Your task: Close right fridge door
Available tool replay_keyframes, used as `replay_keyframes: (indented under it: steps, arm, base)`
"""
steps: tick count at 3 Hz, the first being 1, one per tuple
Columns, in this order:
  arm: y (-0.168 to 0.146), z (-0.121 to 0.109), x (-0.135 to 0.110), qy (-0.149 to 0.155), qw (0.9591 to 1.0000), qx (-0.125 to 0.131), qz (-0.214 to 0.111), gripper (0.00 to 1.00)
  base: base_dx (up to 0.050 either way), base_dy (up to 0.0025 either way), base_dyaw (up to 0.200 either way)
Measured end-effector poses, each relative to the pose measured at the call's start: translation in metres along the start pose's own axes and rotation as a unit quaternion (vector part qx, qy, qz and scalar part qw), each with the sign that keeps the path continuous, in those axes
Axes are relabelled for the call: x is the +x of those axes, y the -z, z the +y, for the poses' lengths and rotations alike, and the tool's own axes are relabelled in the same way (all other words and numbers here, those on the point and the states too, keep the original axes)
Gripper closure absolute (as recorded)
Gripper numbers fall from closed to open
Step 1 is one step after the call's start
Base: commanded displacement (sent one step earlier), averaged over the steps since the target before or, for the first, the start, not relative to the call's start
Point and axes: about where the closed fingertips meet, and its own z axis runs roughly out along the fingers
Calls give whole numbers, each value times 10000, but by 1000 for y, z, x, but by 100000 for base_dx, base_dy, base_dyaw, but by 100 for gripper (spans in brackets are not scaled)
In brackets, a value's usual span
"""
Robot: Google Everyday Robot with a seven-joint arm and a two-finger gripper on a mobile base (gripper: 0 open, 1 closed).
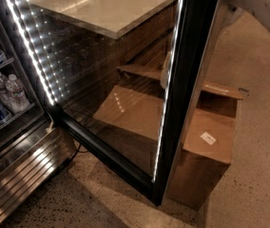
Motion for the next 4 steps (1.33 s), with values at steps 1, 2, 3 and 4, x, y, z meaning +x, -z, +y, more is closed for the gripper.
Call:
replay_keyframes:
  steps: [1, 2, 3, 4]
  arm:
    - [-2, -1, -4, 47, 10000, -15, 40, 100]
    - [-6, -1, -12, 390, 9977, -88, -539, 100]
    - [-14, -3, -18, 975, 9786, -169, -1803, 100]
    - [-16, 1, -34, 1501, 9487, -276, -2770, 100]
  base:
    - [0, 0, 0]
    - [0, 0, 0]
    - [0, 0, 0]
    - [0, 0, 0]
